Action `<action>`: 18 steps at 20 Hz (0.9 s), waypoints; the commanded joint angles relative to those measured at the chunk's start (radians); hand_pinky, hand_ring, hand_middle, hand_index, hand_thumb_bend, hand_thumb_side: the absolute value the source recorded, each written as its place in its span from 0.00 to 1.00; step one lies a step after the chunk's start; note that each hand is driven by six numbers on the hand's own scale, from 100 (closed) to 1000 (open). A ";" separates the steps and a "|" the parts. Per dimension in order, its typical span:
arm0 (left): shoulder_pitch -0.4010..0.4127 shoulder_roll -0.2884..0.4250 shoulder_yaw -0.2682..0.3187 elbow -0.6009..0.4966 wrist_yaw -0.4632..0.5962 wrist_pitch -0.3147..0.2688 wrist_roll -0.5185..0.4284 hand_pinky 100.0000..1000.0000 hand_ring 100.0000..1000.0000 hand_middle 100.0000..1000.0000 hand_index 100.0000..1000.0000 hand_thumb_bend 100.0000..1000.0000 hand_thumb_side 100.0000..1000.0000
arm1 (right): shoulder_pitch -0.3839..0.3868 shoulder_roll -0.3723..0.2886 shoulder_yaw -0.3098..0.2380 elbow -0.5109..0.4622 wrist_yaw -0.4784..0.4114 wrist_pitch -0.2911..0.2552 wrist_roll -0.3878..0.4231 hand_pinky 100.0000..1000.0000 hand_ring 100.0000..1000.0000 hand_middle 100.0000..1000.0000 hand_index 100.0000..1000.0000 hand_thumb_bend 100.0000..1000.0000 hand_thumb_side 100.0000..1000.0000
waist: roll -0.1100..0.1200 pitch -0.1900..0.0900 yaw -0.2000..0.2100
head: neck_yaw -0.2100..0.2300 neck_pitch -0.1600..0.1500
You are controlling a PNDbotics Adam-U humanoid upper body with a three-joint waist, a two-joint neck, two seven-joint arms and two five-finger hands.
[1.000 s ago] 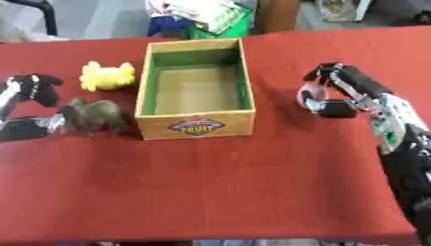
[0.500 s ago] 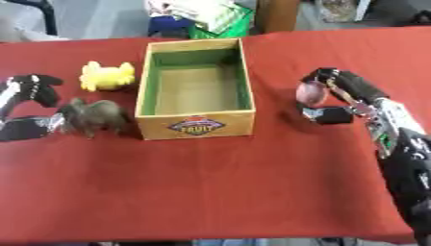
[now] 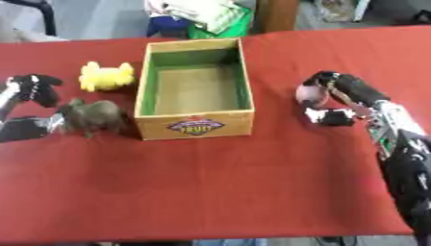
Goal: Pick up objects on the table and place them in the box.
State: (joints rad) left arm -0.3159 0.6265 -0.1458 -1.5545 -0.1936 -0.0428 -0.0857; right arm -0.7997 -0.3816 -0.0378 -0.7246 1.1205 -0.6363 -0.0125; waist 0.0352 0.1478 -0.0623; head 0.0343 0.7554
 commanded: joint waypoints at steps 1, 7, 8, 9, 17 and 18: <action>-0.008 0.032 0.006 -0.013 0.004 -0.002 -0.002 0.57 0.51 0.46 0.76 0.23 0.15 | -0.014 -0.024 -0.006 -0.005 -0.009 -0.006 -0.018 0.44 0.51 0.71 0.79 0.00 0.26 | 0.000 -0.014 0.000 | -0.002 -0.004; -0.007 0.033 0.007 -0.012 0.005 -0.002 -0.002 0.57 0.51 0.46 0.76 0.23 0.15 | -0.021 -0.025 -0.002 -0.040 -0.034 -0.035 -0.089 0.09 0.14 0.32 0.54 0.00 0.15 | -0.002 -0.016 0.001 | -0.001 -0.004; -0.007 0.033 0.007 -0.012 0.006 -0.002 -0.002 0.57 0.51 0.46 0.76 0.23 0.15 | -0.023 -0.025 -0.001 -0.049 -0.041 -0.043 -0.102 0.06 0.10 0.27 0.49 0.00 0.14 | -0.002 -0.016 0.001 | 0.000 -0.005; -0.007 0.033 0.007 -0.012 0.006 -0.002 -0.002 0.57 0.51 0.46 0.76 0.23 0.15 | -0.026 -0.025 0.001 -0.059 -0.053 -0.052 -0.114 0.06 0.09 0.26 0.48 0.00 0.14 | -0.003 -0.016 0.001 | 0.000 -0.005; -0.005 0.034 0.012 -0.016 0.010 -0.001 0.003 0.57 0.51 0.46 0.76 0.23 0.15 | -0.095 -0.007 0.042 -0.138 -0.217 -0.100 -0.061 0.06 0.09 0.24 0.46 0.00 0.13 | -0.006 -0.020 0.008 | 0.001 -0.003; -0.005 0.034 0.012 -0.016 0.011 -0.001 0.002 0.57 0.51 0.46 0.76 0.23 0.15 | -0.111 -0.001 0.050 -0.139 -0.248 -0.103 -0.039 0.06 0.09 0.25 0.47 0.00 0.13 | -0.007 -0.021 0.011 | 0.000 -0.003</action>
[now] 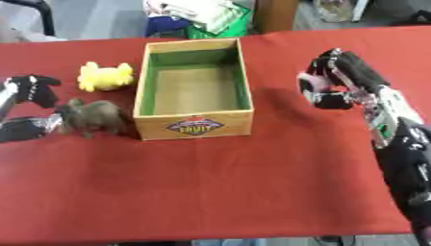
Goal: Pick up objects on the table and place them in the box.
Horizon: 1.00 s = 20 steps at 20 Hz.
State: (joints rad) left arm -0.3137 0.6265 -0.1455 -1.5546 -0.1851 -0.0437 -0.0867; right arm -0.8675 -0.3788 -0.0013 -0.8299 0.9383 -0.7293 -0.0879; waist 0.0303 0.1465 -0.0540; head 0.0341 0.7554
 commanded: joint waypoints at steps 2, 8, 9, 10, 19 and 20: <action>-0.009 0.033 0.009 -0.017 0.003 -0.001 0.001 0.57 0.51 0.46 0.76 0.23 0.15 | -0.077 0.014 0.029 -0.033 -0.124 -0.019 0.086 0.09 0.10 0.26 0.48 0.00 0.13 | -0.003 -0.020 0.010 | -0.003 -0.003; -0.024 0.030 0.000 -0.021 0.007 -0.004 -0.010 0.57 0.51 0.46 0.76 0.23 0.15 | -0.155 0.075 0.055 -0.015 -0.228 -0.053 0.213 0.13 0.13 0.29 0.51 0.00 0.13 | -0.008 -0.022 0.038 | -0.010 -0.008; -0.028 0.029 -0.002 -0.022 0.008 -0.004 -0.012 0.57 0.51 0.46 0.76 0.23 0.15 | -0.166 0.087 0.057 -0.011 -0.233 -0.060 0.225 0.14 0.14 0.30 0.52 0.00 0.13 | -0.009 -0.022 0.045 | -0.012 -0.009; -0.032 0.028 -0.004 -0.023 0.008 -0.005 -0.014 0.57 0.51 0.46 0.76 0.23 0.15 | -0.174 0.098 0.059 -0.006 -0.236 -0.068 0.235 0.15 0.15 0.30 0.53 0.00 0.13 | -0.011 -0.021 0.051 | -0.014 -0.011; -0.063 0.024 -0.015 -0.028 0.010 -0.008 -0.027 0.57 0.51 0.46 0.76 0.23 0.15 | -0.196 0.189 0.055 0.071 -0.129 -0.158 0.341 0.33 0.37 0.52 0.70 0.00 0.35 | -0.014 -0.010 0.096 | -0.032 -0.021; -0.064 0.024 -0.016 -0.028 0.009 -0.008 -0.027 0.57 0.51 0.46 0.76 0.23 0.15 | -0.195 0.192 0.054 0.073 -0.102 -0.162 0.342 0.35 0.39 0.54 0.71 0.00 0.39 | -0.014 -0.009 0.097 | -0.032 -0.021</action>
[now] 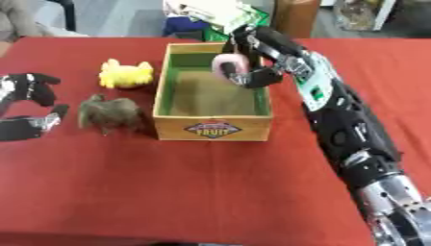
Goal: Pick up objects on the table and place them in the box.
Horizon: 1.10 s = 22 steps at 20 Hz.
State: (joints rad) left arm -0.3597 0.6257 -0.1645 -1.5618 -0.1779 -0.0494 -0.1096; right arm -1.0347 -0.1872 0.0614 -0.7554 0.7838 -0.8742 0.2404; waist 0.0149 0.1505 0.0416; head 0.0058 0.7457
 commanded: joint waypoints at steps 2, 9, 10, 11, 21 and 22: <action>-0.020 0.026 0.003 -0.019 0.000 -0.002 -0.005 0.57 0.51 0.46 0.76 0.23 0.15 | -0.025 0.003 -0.006 -0.004 0.103 -0.022 0.013 0.51 0.57 0.70 0.80 0.14 0.55 | 0.001 -0.013 0.002 | -0.002 -0.010; -0.030 0.034 0.001 -0.003 -0.017 -0.003 -0.004 0.58 0.52 0.46 0.76 0.24 0.15 | -0.011 -0.010 -0.001 -0.044 0.128 -0.017 -0.042 0.73 0.84 0.88 0.86 0.27 0.55 | -0.001 -0.017 -0.013 | 0.007 -0.004; -0.033 0.037 0.001 0.000 -0.022 -0.003 -0.003 0.58 0.52 0.47 0.76 0.24 0.15 | -0.008 -0.016 -0.001 -0.053 0.113 -0.011 -0.055 0.71 0.82 0.85 0.85 0.22 0.51 | -0.001 -0.018 -0.016 | 0.008 -0.003; -0.037 0.040 0.001 0.005 -0.027 -0.003 -0.003 0.58 0.52 0.47 0.76 0.24 0.16 | -0.004 -0.022 0.000 -0.064 0.095 -0.003 -0.067 0.67 0.77 0.81 0.84 0.08 0.44 | -0.001 -0.019 -0.019 | 0.010 -0.002; -0.158 0.053 -0.055 0.159 -0.174 -0.037 -0.067 0.63 0.58 0.54 0.78 0.36 0.18 | 0.022 -0.071 0.026 -0.225 -0.246 0.145 -0.050 0.54 0.65 0.68 0.74 0.00 0.26 | 0.000 -0.037 -0.073 | 0.033 0.010; -0.170 0.053 -0.065 0.176 -0.196 -0.046 -0.086 0.64 0.59 0.55 0.78 0.38 0.18 | 0.023 -0.074 0.029 -0.241 -0.271 0.154 -0.039 0.54 0.65 0.68 0.74 0.00 0.25 | 0.000 -0.039 -0.079 | 0.035 0.011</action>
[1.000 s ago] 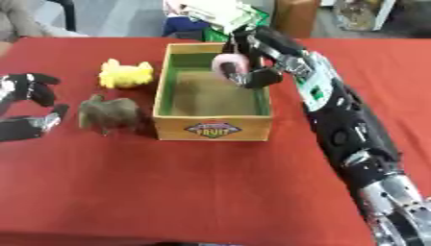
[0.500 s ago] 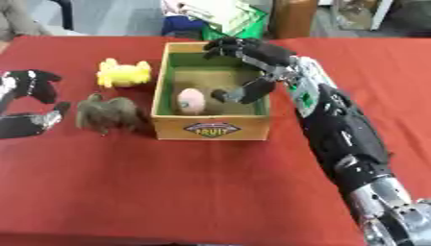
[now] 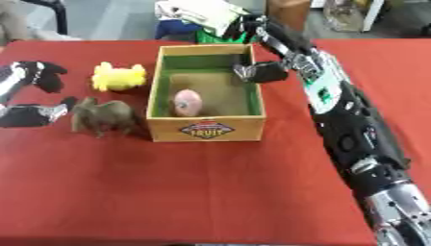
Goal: Pick up objects on the table and place them in the box.
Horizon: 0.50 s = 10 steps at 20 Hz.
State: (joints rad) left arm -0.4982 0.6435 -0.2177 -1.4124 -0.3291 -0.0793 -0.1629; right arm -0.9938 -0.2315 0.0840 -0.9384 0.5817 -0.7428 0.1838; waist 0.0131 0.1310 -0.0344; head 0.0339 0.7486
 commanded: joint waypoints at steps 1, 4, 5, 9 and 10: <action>-0.043 0.033 -0.019 0.041 -0.066 -0.026 -0.051 0.65 0.60 0.56 0.79 0.40 0.19 | -0.018 -0.032 0.009 -0.071 -0.091 0.030 0.028 0.54 0.65 0.68 0.74 0.00 0.25 | 0.002 -0.020 -0.007 | 0.008 0.009; -0.073 0.023 -0.038 0.084 -0.126 -0.060 -0.103 0.67 0.64 0.60 0.80 0.44 0.20 | -0.015 -0.037 0.014 -0.100 -0.137 0.048 0.055 0.54 0.65 0.67 0.74 0.00 0.25 | 0.002 -0.021 -0.017 | 0.011 0.011; -0.084 0.018 -0.043 0.099 -0.147 -0.070 -0.114 0.68 0.65 0.62 0.80 0.45 0.20 | -0.013 -0.037 0.016 -0.106 -0.147 0.052 0.063 0.55 0.65 0.67 0.74 0.00 0.25 | 0.002 -0.021 -0.020 | 0.012 0.012; -0.121 -0.007 -0.053 0.161 -0.228 -0.103 -0.123 0.70 0.68 0.66 0.81 0.48 0.22 | -0.009 -0.036 0.021 -0.121 -0.171 0.058 0.088 0.55 0.65 0.67 0.74 0.00 0.25 | 0.004 -0.019 -0.029 | 0.016 0.014; -0.127 -0.014 -0.055 0.176 -0.244 -0.110 -0.124 0.71 0.69 0.68 0.81 0.49 0.22 | -0.008 -0.036 0.021 -0.123 -0.174 0.059 0.092 0.55 0.65 0.67 0.74 0.00 0.25 | 0.004 -0.018 -0.031 | 0.017 0.014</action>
State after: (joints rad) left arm -0.6037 0.6159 -0.2754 -1.2449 -0.5502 -0.1777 -0.2850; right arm -0.9847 -0.2439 0.1056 -1.0356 0.4224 -0.6835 0.2678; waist 0.0159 0.1281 -0.0636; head 0.0475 0.7563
